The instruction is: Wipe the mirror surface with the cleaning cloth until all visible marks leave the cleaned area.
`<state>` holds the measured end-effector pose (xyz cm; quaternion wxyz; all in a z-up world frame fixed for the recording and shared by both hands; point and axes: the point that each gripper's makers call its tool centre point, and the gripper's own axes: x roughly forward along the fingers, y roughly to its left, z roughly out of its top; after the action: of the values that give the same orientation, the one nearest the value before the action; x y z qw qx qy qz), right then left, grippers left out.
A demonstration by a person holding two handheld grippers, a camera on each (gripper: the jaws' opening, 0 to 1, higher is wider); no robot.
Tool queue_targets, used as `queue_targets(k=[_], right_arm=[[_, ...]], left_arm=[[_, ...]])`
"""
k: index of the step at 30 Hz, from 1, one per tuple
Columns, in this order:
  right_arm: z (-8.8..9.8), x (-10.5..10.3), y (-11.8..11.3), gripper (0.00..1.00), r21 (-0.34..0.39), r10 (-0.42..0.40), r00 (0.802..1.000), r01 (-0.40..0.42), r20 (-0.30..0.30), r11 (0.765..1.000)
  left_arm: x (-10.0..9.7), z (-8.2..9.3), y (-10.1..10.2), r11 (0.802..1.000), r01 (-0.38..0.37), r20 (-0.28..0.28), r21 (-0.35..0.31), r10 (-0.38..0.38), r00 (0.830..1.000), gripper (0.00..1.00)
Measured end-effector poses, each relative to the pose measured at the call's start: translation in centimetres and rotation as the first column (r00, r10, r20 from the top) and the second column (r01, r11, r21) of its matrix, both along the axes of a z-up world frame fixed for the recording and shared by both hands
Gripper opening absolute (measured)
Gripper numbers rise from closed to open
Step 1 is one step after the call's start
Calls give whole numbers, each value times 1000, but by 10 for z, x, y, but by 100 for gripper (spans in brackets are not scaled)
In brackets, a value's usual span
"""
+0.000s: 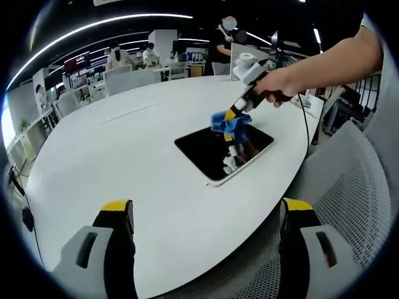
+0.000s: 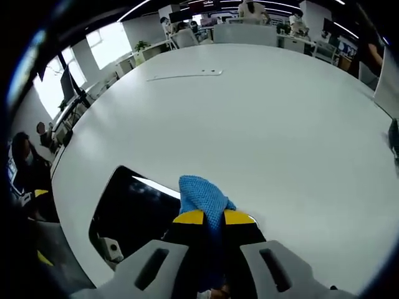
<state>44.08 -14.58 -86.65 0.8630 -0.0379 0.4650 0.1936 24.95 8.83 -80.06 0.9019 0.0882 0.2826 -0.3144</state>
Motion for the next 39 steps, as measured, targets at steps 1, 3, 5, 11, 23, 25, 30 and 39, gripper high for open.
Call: queue_targets(k=[1, 3, 5, 11, 23, 25, 30, 39], right_arm=[[1, -1, 1, 3, -2, -3, 1000, 3, 4, 1000], [-1, 0, 0, 3, -7, -14, 1000, 14, 19, 1000], [-1, 0, 0, 3, -8, -16, 999, 17, 35, 1000], [1, -13, -2, 3, 21, -51, 998, 50, 36, 999], [0, -42, -2, 3, 29, -36, 998, 34, 59, 999], [0, -46, -2, 3, 35, -39, 997, 37, 60, 999], [0, -56, -1, 4, 36, -36, 998, 34, 57, 999], [0, -79, 1, 4, 40, -19, 998, 17, 56, 999]], left_arm=[[0, 0, 0, 1000, 0, 1, 1, 0, 1000, 96], [0, 0, 1, 1000, -1, 2, 3, 1, 1000, 96], [0, -1, 1, 1000, -1, 1, 4, 1, 1000, 96], [0, -1, 1, 1000, 3, 4, 9, -3, 1000, 96], [0, -2, 0, 1000, 10, 2, 14, -11, 1000, 96], [-1, -3, -1, 1000, 12, 0, 13, -12, 1000, 96], [-1, -1, -2, 1000, 8, 1, 1, -8, 1000, 98], [0, 0, -1, 1000, 3, 7, 1, -3, 1000, 98]])
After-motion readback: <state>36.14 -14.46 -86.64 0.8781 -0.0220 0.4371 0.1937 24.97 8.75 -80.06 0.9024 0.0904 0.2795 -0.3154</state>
